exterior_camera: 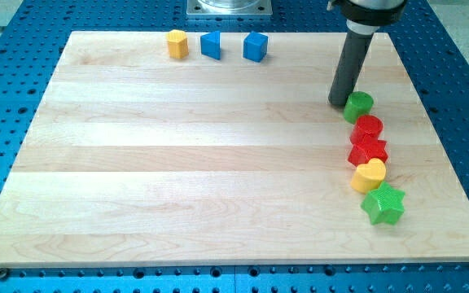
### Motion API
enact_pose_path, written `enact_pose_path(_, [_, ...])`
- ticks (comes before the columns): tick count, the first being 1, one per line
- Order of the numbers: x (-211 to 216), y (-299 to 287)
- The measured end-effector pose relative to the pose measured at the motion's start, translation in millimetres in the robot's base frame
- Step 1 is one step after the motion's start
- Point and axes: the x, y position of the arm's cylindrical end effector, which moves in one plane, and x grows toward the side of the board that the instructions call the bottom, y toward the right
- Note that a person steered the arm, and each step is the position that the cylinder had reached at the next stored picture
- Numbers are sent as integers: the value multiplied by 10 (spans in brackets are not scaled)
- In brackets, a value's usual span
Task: Place the blue blocks and hexagon in a diagonal line
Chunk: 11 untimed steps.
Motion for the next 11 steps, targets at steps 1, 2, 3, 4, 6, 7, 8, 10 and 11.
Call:
enact_pose_path(1, [9, -39])
enact_pose_path(2, [-107, -370])
enact_pose_path(3, [44, -1691])
enact_pose_path(4, [-304, -3307])
enact_pose_path(6, [-1284, -3274])
enact_pose_path(7, [-1469, -2821])
enact_pose_path(8, [-1633, -2842])
enact_pose_path(10, [-1216, -1673])
enact_pose_path(11, [-1292, -1733])
